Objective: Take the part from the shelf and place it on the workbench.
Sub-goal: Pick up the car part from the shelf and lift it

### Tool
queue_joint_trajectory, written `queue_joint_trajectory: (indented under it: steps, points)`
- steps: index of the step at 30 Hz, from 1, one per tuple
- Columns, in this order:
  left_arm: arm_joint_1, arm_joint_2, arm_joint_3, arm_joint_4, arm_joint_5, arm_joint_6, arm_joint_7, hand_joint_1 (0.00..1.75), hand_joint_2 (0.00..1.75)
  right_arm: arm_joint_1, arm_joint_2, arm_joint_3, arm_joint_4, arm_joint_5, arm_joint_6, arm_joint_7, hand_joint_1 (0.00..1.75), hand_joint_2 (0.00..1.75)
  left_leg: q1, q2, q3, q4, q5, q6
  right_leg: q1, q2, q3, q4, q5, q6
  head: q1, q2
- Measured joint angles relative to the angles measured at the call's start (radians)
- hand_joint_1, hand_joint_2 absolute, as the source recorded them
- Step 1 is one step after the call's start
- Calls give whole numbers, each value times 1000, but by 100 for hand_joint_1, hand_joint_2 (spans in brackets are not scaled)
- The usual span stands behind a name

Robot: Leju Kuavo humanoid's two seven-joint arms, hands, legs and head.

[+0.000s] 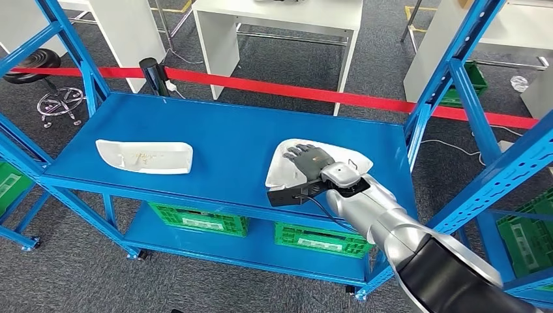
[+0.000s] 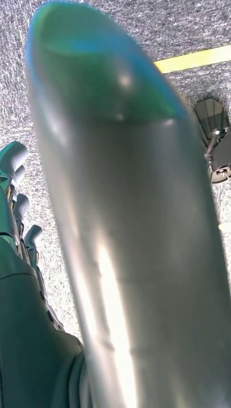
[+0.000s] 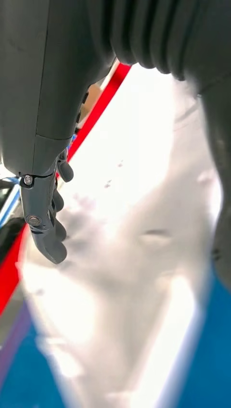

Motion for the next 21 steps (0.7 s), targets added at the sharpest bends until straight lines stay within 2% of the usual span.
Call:
queue_joint_trajectory:
  steps: [10, 19, 20, 21]
  points:
    - [3, 1, 1, 1, -3, -6, -4, 0, 0, 6, -23, -19, 7, -1, 33, -1, 0, 175, 0, 0, 1, 0, 0, 0, 0, 0, 0, 0, 0, 0, 0, 0]
    - [6, 1, 1, 1, -10, -16, -10, 0, 0, 14, -34, -25, 7, 4, -32, 25, 2, 175, 0, 0, 2, 0, 0, 0, 0, 0, 2, 0, 0, 0, 0, 0]
    - [6, 1, 1, 1, -10, -18, -10, 0, 0, 15, -35, -26, 7, 4, -33, 24, 22, 175, 0, 0, 2, 0, 0, 0, 0, 0, 2, 0, 0, 0, 0, 0]
    - [6, 1, 1, 1, -11, -18, -10, 0, 0, 15, -35, -27, 7, 3, -32, 22, 65, 175, 0, 0, 2, 0, 0, 0, 0, 0, 2, 0, 0, 0, 0, 0]
